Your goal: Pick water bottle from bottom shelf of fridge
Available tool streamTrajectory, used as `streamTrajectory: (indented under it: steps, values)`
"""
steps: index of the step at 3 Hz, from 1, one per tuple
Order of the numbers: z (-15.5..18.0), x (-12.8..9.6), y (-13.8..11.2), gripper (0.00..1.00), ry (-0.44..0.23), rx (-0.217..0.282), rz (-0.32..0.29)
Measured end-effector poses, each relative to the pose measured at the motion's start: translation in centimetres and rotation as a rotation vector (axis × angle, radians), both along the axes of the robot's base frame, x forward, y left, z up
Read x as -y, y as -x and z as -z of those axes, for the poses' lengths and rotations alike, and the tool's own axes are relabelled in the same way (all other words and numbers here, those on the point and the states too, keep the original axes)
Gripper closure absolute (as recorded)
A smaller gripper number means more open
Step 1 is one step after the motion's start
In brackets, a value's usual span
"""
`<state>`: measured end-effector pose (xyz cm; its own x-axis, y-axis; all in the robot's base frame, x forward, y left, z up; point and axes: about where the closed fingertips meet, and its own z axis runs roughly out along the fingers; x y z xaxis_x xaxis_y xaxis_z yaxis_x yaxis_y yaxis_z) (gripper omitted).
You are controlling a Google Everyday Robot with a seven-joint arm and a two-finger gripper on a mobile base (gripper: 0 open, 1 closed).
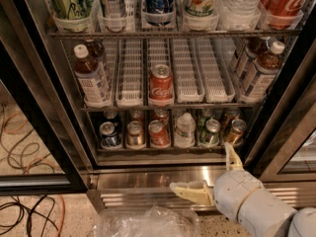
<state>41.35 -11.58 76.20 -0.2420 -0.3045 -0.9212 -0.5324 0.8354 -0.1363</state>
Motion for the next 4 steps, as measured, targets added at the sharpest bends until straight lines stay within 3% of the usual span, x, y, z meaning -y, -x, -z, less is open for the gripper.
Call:
streamTrajectory:
  steps: [1,2,3,4]
  values:
    - [2.4,-1.0,0.5,0.0,0.083,0.044,-0.006]
    - [7.7,-2.7,-2.7,0.0,0.158,0.174,-0.025]
    - [9.1,-3.1,-2.6,0.0,0.083,0.169,-0.026]
    - [9.0,-3.2,-2.6,0.0,0.084,0.169,-0.026]
